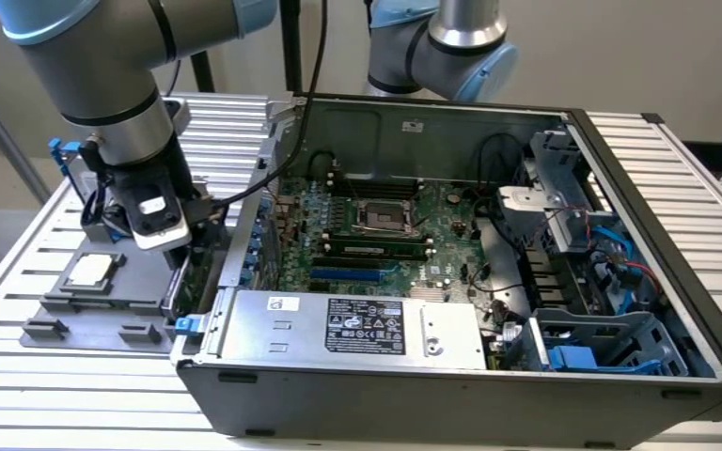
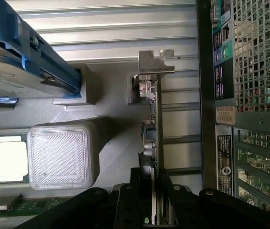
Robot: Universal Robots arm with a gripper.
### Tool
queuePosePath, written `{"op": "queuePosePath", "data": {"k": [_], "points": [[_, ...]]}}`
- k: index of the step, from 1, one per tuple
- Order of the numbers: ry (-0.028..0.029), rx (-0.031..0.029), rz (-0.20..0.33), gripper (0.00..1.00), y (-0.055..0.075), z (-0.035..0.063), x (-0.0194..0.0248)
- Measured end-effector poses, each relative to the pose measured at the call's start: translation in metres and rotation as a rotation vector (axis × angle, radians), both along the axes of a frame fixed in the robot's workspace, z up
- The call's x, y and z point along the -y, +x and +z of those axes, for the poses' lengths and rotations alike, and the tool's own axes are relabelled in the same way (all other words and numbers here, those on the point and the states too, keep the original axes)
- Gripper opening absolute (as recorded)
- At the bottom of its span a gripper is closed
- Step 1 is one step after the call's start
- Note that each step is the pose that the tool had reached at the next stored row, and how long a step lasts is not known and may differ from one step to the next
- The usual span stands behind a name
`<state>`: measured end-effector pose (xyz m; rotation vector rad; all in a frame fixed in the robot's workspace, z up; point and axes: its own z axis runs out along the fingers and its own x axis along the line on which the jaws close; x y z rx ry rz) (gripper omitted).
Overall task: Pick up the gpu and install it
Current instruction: 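Pick up the gpu and move the gpu toward the slot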
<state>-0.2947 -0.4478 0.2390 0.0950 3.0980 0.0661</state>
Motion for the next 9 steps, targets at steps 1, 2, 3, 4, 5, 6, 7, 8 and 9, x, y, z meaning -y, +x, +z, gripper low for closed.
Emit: {"op": "queuePosePath", "data": {"k": [1, 2, 3, 4, 5, 6, 7, 8, 9], "points": [[0.0, 0.0001, 0.011, 0.27, 0.0, 0.0, 0.0], [-0.0003, 0.0001, 0.023, 0.27, -0.0001, 0.0, 0.0], [-0.0006, 0.0002, 0.034, 0.27, -0.0002, -0.0001, 0.0001], [-0.0007, 0.0001, 0.043, 0.27, -0.0004, -0.0001, 0.0001], [-0.0008, 0.0001, 0.05, 0.27, -0.0007, 0.0, 0.0001], [-0.0008, 0.0, 0.052, 0.27, -0.0007, 0.0, 0.0001], [-0.0008, 0.0, 0.052, 0.27, -0.0008, 0.0, 0.0], [-0.0008, -0.0003, 0.052, 0.27, -0.0008, 0.0, 0.0], [-0.0007, -0.0007, 0.052, 0.27, -0.0009, 0.0, 0.0]]}}
